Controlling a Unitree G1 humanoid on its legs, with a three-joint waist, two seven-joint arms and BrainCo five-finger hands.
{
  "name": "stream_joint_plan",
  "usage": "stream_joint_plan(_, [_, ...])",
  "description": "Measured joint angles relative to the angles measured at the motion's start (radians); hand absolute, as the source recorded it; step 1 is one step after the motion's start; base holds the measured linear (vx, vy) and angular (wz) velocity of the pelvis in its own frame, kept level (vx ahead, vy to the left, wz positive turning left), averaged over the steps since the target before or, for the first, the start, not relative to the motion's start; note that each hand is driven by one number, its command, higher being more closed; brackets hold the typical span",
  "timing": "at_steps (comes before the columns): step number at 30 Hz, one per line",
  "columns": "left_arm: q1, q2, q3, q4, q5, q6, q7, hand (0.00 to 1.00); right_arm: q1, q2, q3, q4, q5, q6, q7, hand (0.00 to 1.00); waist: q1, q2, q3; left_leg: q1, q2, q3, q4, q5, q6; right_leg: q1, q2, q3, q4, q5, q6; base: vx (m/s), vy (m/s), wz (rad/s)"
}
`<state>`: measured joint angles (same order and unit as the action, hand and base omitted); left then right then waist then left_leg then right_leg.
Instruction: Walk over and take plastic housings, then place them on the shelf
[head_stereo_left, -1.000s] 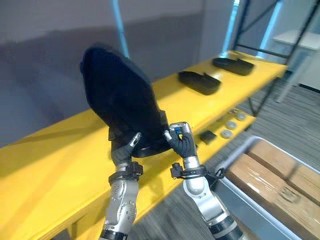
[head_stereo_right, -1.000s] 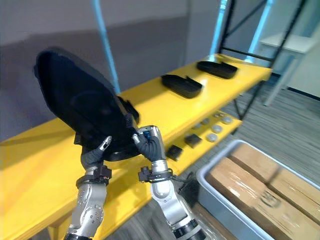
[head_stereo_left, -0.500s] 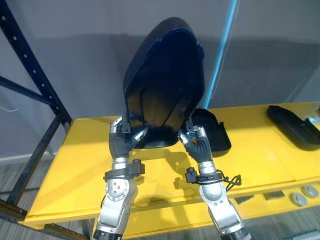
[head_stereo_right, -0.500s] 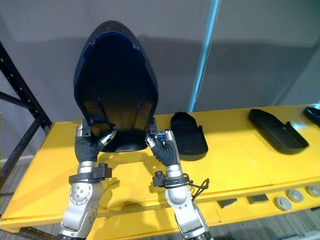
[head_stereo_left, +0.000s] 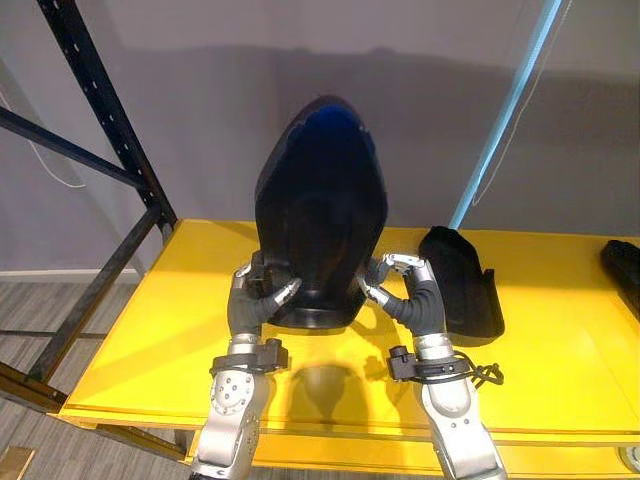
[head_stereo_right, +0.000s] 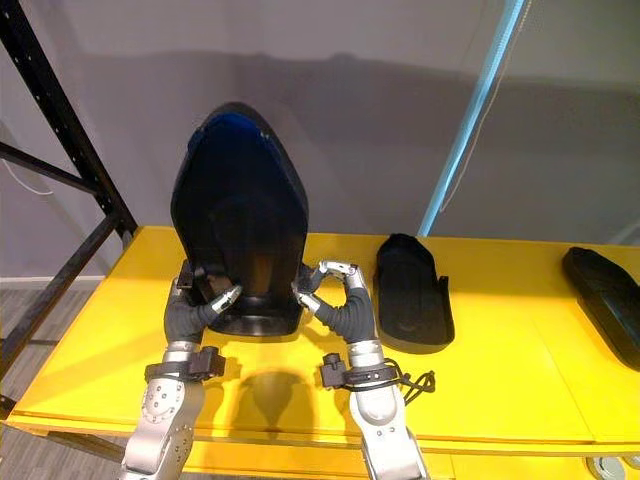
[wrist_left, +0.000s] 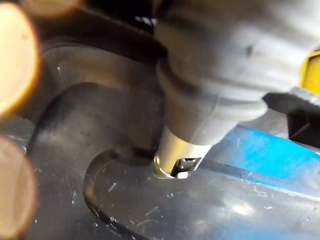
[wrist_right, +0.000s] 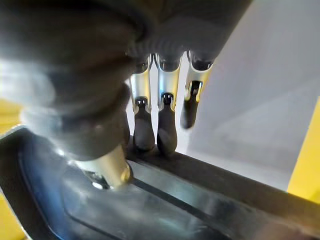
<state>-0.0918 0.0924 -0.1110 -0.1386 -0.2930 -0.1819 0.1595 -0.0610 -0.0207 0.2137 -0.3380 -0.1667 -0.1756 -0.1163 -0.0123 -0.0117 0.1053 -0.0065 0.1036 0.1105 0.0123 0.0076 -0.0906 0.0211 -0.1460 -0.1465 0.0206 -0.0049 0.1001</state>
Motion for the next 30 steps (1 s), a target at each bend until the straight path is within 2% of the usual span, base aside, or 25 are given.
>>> stream_joint_plan(2, [-0.013,0.002,0.012,0.031,-0.001,0.010,-0.011,1.00,0.014,-0.002,-0.010,-0.004,0.005,0.006,0.003,0.00,-0.010,0.001,-0.002,0.010,0.001,0.002,-0.029,0.016,-0.001,-0.001,0.003,-0.001,-0.005,0.002,0.002,-0.01,0.003,-0.02])
stream_joint_plan(4, [-0.019,0.007,0.071,0.068,-0.005,0.028,-0.010,1.00,0.028,-0.002,-0.042,-0.023,0.044,0.008,0.003,0.00,-0.021,0.005,-0.007,0.026,0.002,0.008,-0.054,0.028,-0.003,0.000,0.007,0.003,-0.006,0.002,0.003,0.00,0.006,-0.07])
stream_joint_plan(5, [-0.019,0.031,0.142,0.114,-0.042,0.039,-0.013,1.00,0.030,0.015,-0.126,-0.068,0.083,0.009,-0.013,0.00,-0.030,0.012,-0.011,0.028,0.003,0.012,-0.061,0.030,-0.003,-0.002,0.008,0.005,-0.006,0.002,0.003,0.01,0.012,-0.08])
stream_joint_plan(6, [-0.017,0.079,0.212,0.165,-0.069,0.055,-0.009,1.00,0.031,0.018,-0.213,-0.119,0.106,0.008,-0.039,0.00,-0.034,0.018,-0.016,0.030,0.003,0.019,-0.064,0.030,-0.003,-0.003,0.011,0.009,-0.009,0.003,0.003,0.01,0.010,-0.11])
stream_joint_plan(8, [-0.007,0.168,0.294,0.228,-0.091,0.083,-0.003,1.00,0.045,-0.004,-0.305,-0.164,0.130,0.005,-0.070,0.00,-0.034,0.021,-0.019,0.037,0.005,0.033,-0.073,0.031,-0.004,-0.007,0.016,0.022,-0.012,0.005,0.002,0.02,0.007,-0.17])
stream_joint_plan(11, [-0.020,0.273,0.343,0.292,-0.112,0.100,-0.001,1.00,0.115,-0.045,-0.296,-0.165,0.144,0.002,-0.069,0.00,-0.031,0.021,-0.031,0.028,0.007,0.041,-0.081,0.033,-0.006,-0.024,0.019,0.028,-0.017,0.007,0.000,0.05,0.013,-0.10])
stream_joint_plan(16, [-0.103,0.302,0.337,0.368,-0.136,0.118,0.000,1.00,0.180,-0.044,-0.206,-0.159,0.148,0.003,-0.049,0.00,-0.032,0.022,-0.033,0.019,0.004,0.045,-0.086,0.033,-0.006,-0.029,0.017,0.029,-0.033,0.014,0.000,0.03,0.017,-0.01])
stream_joint_plan(21, [-0.163,0.341,0.326,0.442,-0.169,0.123,0.010,1.00,0.215,-0.047,-0.201,-0.159,0.148,0.007,-0.046,0.00,-0.044,0.022,-0.033,0.012,0.007,0.050,-0.089,0.033,-0.006,-0.039,0.019,0.033,-0.033,0.014,-0.001,0.01,0.008,-0.02])
stream_joint_plan(25, [-0.200,0.423,0.275,0.503,-0.233,0.139,-0.005,1.00,0.223,-0.056,-0.195,-0.159,0.148,0.010,-0.046,0.00,-0.047,0.023,-0.033,0.006,0.008,0.054,-0.089,0.033,-0.006,-0.050,0.020,0.039,-0.033,0.016,-0.003,0.00,0.009,-0.04])
stream_joint_plan(26, [-0.208,0.466,0.240,0.515,-0.269,0.150,-0.023,1.00,0.224,-0.063,-0.191,-0.159,0.148,0.012,-0.046,0.00,-0.046,0.023,-0.033,0.002,0.008,0.055,-0.089,0.034,-0.006,-0.055,0.021,0.042,-0.033,0.018,-0.003,0.00,0.013,-0.03])
stream_joint_plan(30, [-0.209,0.546,0.171,0.525,-0.355,0.163,-0.069,1.00,0.235,-0.064,-0.187,-0.157,0.148,0.022,-0.046,0.00,-0.046,0.025,-0.032,-0.003,0.007,0.056,-0.089,0.034,-0.006,-0.060,0.020,0.043,-0.033,0.019,-0.003,0.00,0.000,0.00])
